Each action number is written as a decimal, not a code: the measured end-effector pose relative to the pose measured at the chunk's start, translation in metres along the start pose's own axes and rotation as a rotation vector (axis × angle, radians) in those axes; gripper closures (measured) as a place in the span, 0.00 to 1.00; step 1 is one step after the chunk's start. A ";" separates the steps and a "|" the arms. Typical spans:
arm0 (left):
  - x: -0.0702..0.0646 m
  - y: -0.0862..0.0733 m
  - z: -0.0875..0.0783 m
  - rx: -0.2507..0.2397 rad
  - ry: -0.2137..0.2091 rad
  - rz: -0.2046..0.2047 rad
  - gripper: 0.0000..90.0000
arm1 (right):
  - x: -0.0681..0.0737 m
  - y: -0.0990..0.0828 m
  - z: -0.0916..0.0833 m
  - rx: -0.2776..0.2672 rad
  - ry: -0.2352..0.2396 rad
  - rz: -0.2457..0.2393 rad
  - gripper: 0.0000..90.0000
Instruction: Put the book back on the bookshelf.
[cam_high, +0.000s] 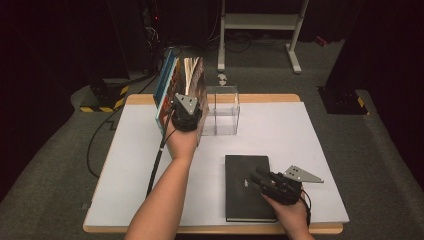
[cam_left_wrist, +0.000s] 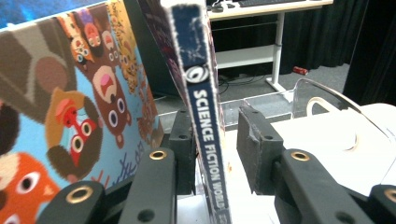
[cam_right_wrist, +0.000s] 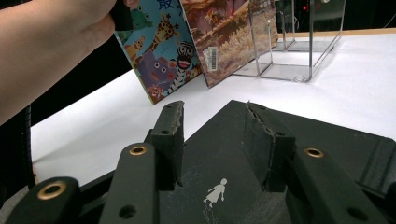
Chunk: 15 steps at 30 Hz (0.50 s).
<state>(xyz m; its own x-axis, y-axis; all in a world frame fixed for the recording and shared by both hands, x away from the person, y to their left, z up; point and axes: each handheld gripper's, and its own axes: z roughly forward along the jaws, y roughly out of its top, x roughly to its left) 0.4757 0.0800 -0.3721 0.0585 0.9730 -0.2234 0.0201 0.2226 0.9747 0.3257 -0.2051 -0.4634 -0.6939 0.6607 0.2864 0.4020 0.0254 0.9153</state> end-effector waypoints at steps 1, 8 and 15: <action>0.000 0.000 -0.001 0.003 0.000 0.003 0.75 | 0.000 0.000 0.000 -0.001 -0.001 -0.001 0.64; -0.003 0.001 -0.010 0.006 0.006 0.006 0.76 | -0.001 0.001 -0.001 -0.002 -0.002 0.002 0.64; -0.002 -0.003 -0.018 0.019 0.015 0.009 0.76 | 0.000 0.001 -0.001 -0.004 -0.003 0.002 0.64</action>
<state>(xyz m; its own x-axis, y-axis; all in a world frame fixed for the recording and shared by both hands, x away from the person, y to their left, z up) 0.4579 0.0789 -0.3741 0.0442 0.9758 -0.2141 0.0388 0.2124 0.9764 0.3253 -0.2061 -0.4622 -0.6915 0.6626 0.2876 0.4007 0.0206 0.9160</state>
